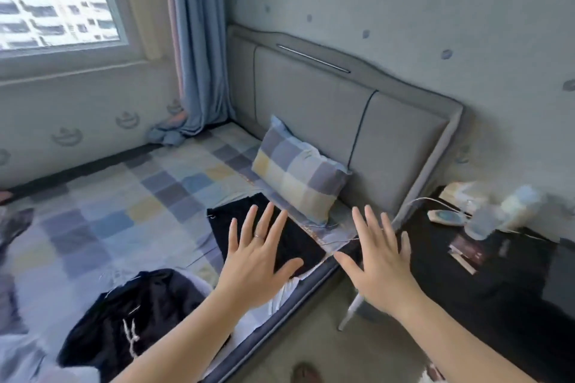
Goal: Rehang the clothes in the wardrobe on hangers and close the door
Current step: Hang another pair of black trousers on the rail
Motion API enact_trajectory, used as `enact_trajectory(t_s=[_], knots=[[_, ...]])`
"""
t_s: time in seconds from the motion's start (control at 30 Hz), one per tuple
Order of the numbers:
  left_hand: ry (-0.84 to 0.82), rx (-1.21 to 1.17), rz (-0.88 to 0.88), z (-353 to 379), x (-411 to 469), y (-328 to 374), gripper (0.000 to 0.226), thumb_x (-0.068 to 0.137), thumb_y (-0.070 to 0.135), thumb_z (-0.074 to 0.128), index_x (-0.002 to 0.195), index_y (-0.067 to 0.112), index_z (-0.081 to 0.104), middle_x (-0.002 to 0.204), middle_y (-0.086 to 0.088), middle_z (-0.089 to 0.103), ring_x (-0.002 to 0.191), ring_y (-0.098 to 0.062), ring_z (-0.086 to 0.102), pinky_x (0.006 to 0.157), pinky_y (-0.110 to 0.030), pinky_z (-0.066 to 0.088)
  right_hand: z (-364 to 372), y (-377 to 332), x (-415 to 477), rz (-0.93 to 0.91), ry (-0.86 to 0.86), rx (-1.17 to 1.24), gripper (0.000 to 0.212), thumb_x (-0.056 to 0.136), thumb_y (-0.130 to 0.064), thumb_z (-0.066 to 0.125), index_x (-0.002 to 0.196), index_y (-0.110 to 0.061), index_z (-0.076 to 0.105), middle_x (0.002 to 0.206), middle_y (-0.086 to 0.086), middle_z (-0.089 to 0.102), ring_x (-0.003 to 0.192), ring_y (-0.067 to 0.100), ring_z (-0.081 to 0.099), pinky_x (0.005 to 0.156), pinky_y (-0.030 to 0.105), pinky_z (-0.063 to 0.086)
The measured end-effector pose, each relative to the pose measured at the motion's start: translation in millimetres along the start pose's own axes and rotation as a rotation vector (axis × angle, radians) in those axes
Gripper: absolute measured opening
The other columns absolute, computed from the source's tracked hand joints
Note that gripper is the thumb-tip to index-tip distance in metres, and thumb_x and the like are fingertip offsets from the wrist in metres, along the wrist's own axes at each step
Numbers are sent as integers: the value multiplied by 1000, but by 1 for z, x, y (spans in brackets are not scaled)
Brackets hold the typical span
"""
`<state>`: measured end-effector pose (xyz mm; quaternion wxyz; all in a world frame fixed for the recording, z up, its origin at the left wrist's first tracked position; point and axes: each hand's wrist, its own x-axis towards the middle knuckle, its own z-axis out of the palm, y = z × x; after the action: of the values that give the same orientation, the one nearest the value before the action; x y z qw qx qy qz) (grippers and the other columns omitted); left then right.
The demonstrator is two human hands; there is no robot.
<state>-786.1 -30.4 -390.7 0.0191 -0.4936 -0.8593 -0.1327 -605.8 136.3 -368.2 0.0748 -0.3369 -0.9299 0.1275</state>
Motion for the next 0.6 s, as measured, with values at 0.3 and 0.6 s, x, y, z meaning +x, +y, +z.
enact_trajectory(t_s=[0.3,0.6], knots=[[-88,-41,-323,62,50,-106,83,90,77,16,156,38,-15,165,8,-18,146,-18,-34,112,-43,-28,97,-27,147,-156,-244,-56,80,87,-75,17,145,-45,-29,162,-13,-22,148,15,-24,117,55,-10],[-241,-193,-555,129,162,-170,80,94,74,23,158,35,-3,167,7,-6,151,-17,-22,119,-45,-15,148,-18,325,-171,-437,-86,77,91,-71,20,146,-44,-28,162,-14,-23,148,14,-23,118,55,-9]])
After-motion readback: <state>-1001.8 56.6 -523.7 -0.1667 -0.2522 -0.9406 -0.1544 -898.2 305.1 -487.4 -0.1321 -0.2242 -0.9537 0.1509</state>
